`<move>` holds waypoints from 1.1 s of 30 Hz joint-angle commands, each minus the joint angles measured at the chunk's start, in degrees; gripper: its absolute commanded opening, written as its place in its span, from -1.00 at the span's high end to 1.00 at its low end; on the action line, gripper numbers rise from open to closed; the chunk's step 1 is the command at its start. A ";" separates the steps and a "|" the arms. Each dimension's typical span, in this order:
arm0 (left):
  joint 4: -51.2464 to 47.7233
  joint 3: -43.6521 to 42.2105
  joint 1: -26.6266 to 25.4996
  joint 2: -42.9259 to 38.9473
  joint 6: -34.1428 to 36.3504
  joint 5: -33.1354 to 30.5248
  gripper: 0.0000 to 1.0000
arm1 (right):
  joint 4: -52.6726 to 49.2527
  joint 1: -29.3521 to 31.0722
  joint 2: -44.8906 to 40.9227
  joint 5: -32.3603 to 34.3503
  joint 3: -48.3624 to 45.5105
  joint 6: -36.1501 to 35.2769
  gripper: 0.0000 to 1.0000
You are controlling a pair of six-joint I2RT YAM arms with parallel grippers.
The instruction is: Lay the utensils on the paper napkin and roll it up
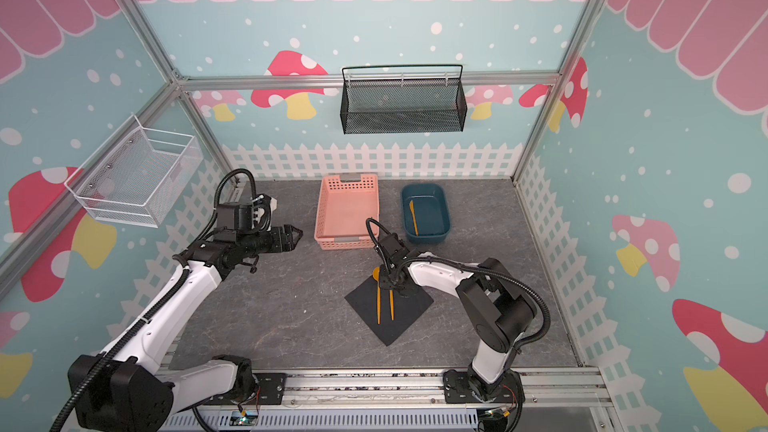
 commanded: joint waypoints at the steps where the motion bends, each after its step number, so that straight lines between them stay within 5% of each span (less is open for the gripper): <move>1: 0.70 -0.53 0.26 -0.29 0.00 0.39 -0.67 | 0.17 0.43 1.10 0.63 1.25 0.93 0.89; 33: 0.70 -0.59 0.28 -0.13 0.00 0.38 -0.67 | 1.20 0.58 1.63 -1.83 0.91 1.44 0.87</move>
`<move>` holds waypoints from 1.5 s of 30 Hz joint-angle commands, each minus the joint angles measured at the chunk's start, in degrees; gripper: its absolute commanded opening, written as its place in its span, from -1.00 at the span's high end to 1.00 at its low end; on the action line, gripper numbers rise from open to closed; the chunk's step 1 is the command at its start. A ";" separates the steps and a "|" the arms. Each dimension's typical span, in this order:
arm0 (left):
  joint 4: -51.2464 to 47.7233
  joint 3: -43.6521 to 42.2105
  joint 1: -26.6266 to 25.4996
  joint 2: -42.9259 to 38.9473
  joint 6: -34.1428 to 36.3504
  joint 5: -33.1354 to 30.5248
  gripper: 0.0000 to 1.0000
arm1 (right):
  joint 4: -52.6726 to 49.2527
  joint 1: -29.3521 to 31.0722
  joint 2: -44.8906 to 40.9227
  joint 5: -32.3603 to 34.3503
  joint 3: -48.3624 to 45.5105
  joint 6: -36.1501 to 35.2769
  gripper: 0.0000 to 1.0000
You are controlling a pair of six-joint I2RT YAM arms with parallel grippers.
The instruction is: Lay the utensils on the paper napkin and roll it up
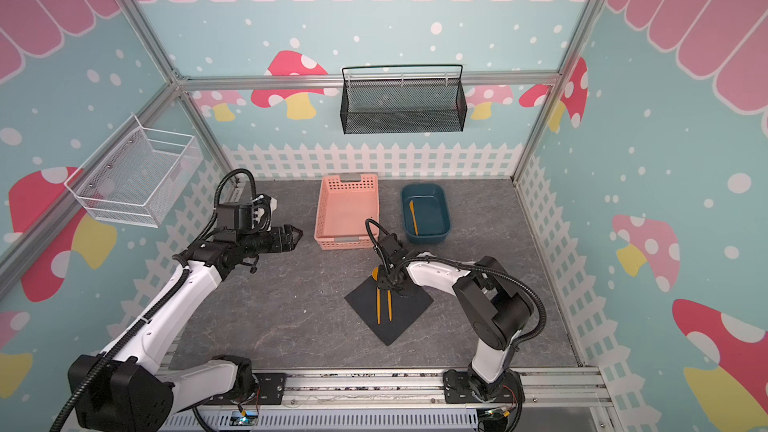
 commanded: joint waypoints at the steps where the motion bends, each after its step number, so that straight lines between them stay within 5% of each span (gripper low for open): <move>1: 0.71 -0.64 0.32 -0.13 0.00 0.39 -0.67 | -0.24 0.60 0.56 -0.02 0.79 1.15 0.87; 14: 0.67 -0.65 0.26 -0.08 -0.09 0.48 -0.67 | -0.96 0.89 0.40 -0.24 0.78 1.86 0.84; 26: 0.69 -0.61 0.26 -0.29 -0.04 0.39 -0.67 | -1.78 1.04 -1.00 -0.83 1.14 2.47 0.59; 45: 0.70 -0.42 0.32 0.02 -0.18 0.68 -0.67 | -3.49 1.12 -1.18 -1.29 0.27 2.03 0.58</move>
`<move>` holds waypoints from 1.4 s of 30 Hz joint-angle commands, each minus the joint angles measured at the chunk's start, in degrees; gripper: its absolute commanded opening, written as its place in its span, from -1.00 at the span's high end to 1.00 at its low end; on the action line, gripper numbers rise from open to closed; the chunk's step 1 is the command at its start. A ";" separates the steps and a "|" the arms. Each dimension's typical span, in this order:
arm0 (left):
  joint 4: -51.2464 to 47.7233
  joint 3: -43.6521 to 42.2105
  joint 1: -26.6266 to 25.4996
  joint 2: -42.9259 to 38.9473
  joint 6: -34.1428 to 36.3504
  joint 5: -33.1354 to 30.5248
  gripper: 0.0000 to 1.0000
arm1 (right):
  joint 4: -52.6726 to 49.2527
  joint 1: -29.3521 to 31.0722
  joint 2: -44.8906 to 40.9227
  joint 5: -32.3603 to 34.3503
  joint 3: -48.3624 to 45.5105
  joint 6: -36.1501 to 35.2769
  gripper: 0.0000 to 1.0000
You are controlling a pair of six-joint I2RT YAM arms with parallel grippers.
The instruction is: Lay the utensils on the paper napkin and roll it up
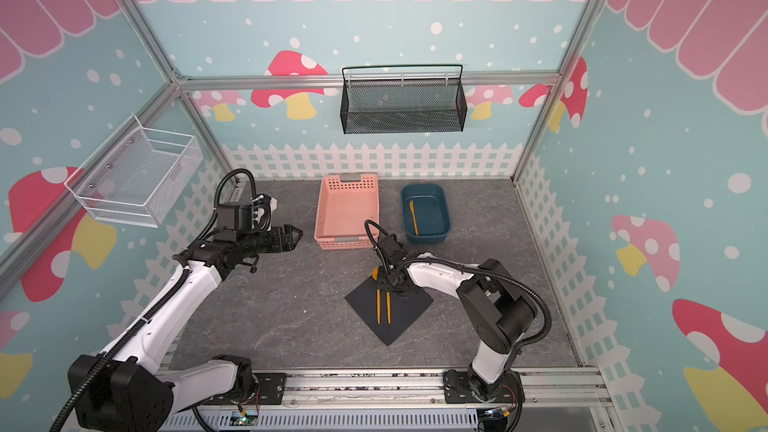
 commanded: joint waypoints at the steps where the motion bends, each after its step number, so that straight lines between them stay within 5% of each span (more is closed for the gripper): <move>1: 0.68 -0.42 0.26 0.03 -0.17 0.69 -0.67 | -1.11 0.42 0.63 0.07 0.33 0.49 0.59; 28: 0.67 -0.58 0.21 -0.13 -0.09 0.62 -0.67 | -0.57 0.41 1.90 0.58 -0.02 0.66 0.77; 42: 0.69 -0.54 0.22 -0.04 -0.09 0.50 -0.67 | -1.38 0.42 1.04 1.21 0.51 0.56 0.62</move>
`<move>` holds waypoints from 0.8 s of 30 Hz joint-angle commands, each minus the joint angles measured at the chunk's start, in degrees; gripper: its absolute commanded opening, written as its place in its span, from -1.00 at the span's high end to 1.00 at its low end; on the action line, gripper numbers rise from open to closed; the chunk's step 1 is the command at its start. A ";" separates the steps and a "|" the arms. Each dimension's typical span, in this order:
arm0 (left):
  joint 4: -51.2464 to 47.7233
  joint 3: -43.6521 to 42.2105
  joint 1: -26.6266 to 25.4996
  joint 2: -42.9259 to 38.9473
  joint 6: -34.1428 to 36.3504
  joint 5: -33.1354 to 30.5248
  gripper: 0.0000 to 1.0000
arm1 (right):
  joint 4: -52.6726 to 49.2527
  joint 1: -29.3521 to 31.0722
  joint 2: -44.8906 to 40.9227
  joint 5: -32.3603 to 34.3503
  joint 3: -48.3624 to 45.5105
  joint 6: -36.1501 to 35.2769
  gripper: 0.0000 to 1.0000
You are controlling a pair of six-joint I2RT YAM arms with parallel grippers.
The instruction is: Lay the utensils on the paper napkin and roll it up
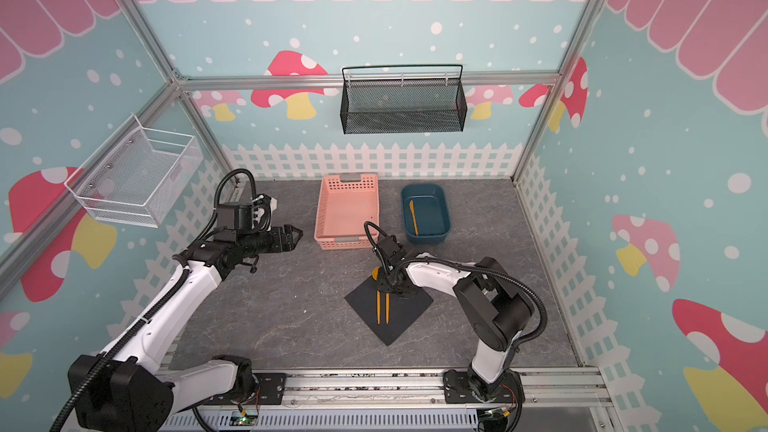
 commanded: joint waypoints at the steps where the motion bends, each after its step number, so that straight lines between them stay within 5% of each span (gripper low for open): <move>1: 0.69 -0.57 0.27 -0.07 -0.09 0.47 -0.67 | -1.59 0.43 -0.48 1.38 0.59 0.58 0.60; 24: 0.70 -0.59 0.26 -0.14 0.00 0.28 -0.67 | -10.89 -2.04 -4.97 6.89 12.19 -5.38 0.52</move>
